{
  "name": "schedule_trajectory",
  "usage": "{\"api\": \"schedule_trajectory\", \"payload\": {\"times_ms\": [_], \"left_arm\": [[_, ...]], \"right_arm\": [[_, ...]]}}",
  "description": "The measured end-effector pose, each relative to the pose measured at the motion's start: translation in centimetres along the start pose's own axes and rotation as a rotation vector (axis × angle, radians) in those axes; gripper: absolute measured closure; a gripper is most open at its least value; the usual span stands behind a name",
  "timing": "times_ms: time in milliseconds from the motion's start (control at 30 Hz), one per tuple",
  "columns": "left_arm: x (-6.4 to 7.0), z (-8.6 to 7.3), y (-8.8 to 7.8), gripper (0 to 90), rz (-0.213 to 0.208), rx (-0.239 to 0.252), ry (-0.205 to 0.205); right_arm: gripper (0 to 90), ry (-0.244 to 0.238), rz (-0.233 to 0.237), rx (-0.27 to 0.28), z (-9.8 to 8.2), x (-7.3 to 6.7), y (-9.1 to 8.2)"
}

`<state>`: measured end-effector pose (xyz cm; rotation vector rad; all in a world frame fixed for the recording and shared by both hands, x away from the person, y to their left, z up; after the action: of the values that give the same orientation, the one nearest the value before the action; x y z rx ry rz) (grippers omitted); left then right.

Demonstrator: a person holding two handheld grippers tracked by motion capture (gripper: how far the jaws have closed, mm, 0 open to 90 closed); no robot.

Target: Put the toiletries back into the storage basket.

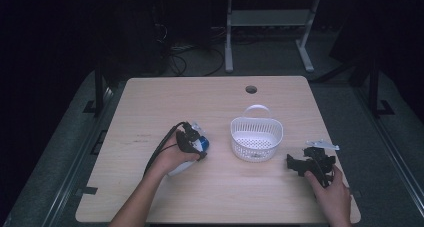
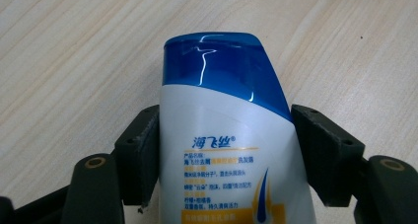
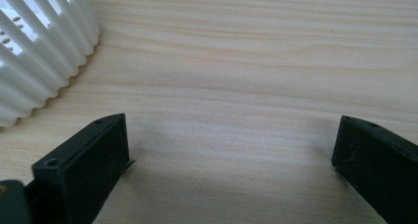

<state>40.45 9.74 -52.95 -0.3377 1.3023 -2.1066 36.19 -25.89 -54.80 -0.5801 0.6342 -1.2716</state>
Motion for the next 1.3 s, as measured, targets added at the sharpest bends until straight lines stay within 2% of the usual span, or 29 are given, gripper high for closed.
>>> {"api": "schedule_trajectory", "payload": {"times_ms": [500, 867, 1033, 1067, 1233, 1300], "left_arm": [[-0.4, -0.1, -0.3, 34.7, 0.007, 0.006, -0.004], [-1.0, 0.3, -2.0, 35.1, -0.013, 0.079, -0.050], [-1.2, 0.4, -2.9, 35.2, -0.035, 0.114, -0.073], [-1.4, 0.5, -3.3, 35.2, -0.045, 0.139, -0.081], [-1.8, 0.6, -4.3, 35.4, -0.071, 0.184, -0.107], [-1.9, 0.6, -4.4, 35.4, -0.073, 0.190, -0.112]], "right_arm": [[0.4, 0.000, 0.000, 0.000, 0.0, 0.0, 0.0], [0.4, 0.000, 0.000, 0.000, 0.0, 0.0, 0.0], [0.4, 0.000, 0.000, 0.000, 0.0, 0.0, 0.0], [0.4, 0.000, 0.000, 0.000, 0.0, 0.0, 0.0], [0.4, -0.002, 0.002, 0.000, 0.0, 0.0, 0.0], [0.4, -0.003, 0.002, 0.000, 0.0, 0.0, 0.0]]}}
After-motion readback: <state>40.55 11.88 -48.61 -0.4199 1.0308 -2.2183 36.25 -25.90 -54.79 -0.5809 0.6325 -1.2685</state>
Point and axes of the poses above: each handheld gripper's, and its own axes: y roughly forward along the jaws, z roughly out of its top, x roughly to its right, the point moved 9 cm from there along y, roughly forward along the jaws, and after that the axes turned 7 degrees about z, right-handed, at the moved point
